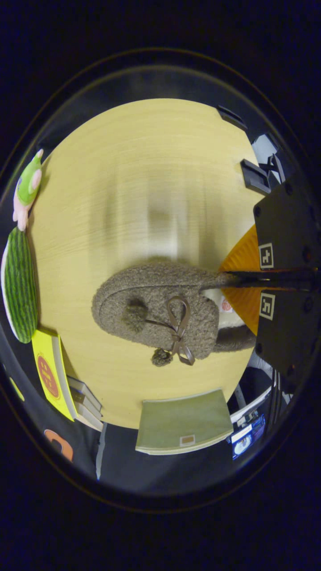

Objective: Open the storage box then place both shoes into the box .Put the left shoe in first, then the right shoe, with the right side of both shoes facing outward in a uniform manner.

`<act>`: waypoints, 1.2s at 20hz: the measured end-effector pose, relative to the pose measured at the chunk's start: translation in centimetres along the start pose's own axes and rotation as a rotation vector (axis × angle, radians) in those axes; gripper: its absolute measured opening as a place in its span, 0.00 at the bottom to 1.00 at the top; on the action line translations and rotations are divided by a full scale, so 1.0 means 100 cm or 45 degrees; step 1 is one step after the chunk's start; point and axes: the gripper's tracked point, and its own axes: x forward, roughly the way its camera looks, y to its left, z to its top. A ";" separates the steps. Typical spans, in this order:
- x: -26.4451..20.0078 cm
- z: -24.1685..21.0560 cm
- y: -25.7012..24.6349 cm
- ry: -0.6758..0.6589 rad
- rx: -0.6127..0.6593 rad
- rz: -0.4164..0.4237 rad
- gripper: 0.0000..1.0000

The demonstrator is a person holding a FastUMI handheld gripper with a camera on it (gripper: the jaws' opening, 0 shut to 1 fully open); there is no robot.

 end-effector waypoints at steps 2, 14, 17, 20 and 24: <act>-0.017 -0.014 0.034 0.002 0.014 0.044 0.06; -0.096 -0.054 0.303 -0.084 -0.075 0.211 0.06; -0.084 -0.061 0.352 -0.043 -0.112 0.208 0.06; -0.061 -0.062 0.385 0.006 -0.110 0.181 0.06; -0.030 -0.056 0.403 0.032 -0.073 0.105 0.06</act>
